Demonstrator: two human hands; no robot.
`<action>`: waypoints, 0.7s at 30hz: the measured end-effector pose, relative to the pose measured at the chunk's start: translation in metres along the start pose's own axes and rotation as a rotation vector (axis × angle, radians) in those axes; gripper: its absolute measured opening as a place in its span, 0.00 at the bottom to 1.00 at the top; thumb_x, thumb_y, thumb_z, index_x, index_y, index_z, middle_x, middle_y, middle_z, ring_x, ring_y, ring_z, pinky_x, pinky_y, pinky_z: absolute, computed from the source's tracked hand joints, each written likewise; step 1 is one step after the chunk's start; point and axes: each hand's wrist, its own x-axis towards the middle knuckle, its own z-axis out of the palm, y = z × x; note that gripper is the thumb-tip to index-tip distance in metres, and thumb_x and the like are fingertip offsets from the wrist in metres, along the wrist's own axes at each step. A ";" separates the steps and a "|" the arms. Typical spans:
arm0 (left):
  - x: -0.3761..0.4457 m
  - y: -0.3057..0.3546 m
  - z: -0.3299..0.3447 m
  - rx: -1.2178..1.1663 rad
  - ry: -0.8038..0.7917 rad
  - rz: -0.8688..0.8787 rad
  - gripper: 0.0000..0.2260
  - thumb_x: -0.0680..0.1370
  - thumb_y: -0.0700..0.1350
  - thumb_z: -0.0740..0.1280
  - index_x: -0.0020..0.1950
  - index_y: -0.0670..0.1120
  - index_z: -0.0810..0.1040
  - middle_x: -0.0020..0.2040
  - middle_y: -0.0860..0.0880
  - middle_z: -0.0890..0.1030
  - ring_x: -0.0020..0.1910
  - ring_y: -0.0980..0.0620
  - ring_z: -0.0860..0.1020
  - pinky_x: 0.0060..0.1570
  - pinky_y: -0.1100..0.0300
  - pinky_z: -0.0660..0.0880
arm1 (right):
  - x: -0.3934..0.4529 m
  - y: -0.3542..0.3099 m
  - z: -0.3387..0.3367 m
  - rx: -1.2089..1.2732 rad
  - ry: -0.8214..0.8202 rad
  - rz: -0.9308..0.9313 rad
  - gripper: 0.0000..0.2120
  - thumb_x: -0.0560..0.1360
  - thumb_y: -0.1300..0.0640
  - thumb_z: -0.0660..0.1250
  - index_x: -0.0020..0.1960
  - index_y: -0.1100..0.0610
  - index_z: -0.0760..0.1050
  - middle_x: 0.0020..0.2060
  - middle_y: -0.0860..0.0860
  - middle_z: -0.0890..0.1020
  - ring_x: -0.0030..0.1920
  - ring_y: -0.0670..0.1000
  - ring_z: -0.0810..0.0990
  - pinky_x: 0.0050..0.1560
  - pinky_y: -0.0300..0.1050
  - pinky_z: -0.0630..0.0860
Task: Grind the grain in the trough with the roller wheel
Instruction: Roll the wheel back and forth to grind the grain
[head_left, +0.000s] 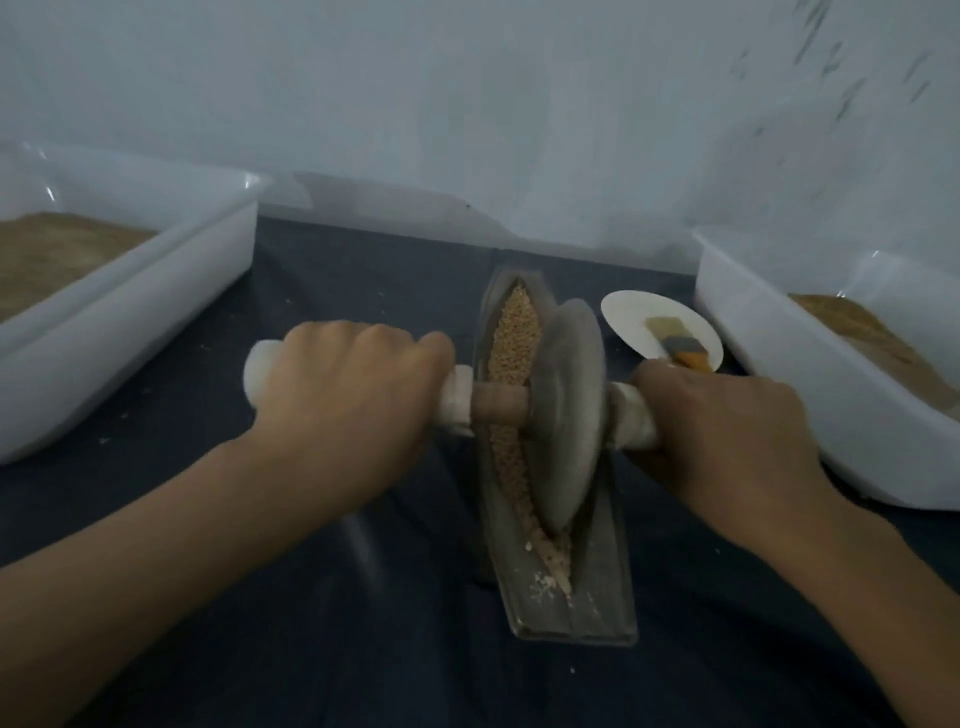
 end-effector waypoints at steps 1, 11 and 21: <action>0.009 0.000 0.009 -0.001 -0.028 -0.035 0.19 0.69 0.52 0.71 0.36 0.53 0.59 0.29 0.55 0.66 0.27 0.50 0.63 0.28 0.59 0.54 | 0.007 0.002 0.008 -0.007 0.001 -0.005 0.21 0.55 0.53 0.81 0.36 0.54 0.70 0.23 0.49 0.71 0.21 0.55 0.72 0.23 0.41 0.66; 0.095 -0.018 0.068 -0.185 -0.166 -0.176 0.06 0.73 0.52 0.67 0.43 0.52 0.72 0.42 0.48 0.77 0.36 0.47 0.69 0.37 0.54 0.64 | 0.105 0.022 0.058 -0.160 -0.054 0.060 0.11 0.72 0.52 0.69 0.45 0.55 0.68 0.37 0.56 0.79 0.37 0.60 0.78 0.32 0.46 0.61; -0.020 -0.007 0.002 -0.154 -0.017 0.031 0.25 0.59 0.53 0.79 0.35 0.54 0.60 0.24 0.55 0.67 0.22 0.53 0.58 0.28 0.64 0.45 | 0.001 -0.011 -0.029 -0.064 0.066 -0.081 0.21 0.51 0.63 0.80 0.36 0.57 0.71 0.27 0.54 0.75 0.26 0.57 0.75 0.29 0.40 0.57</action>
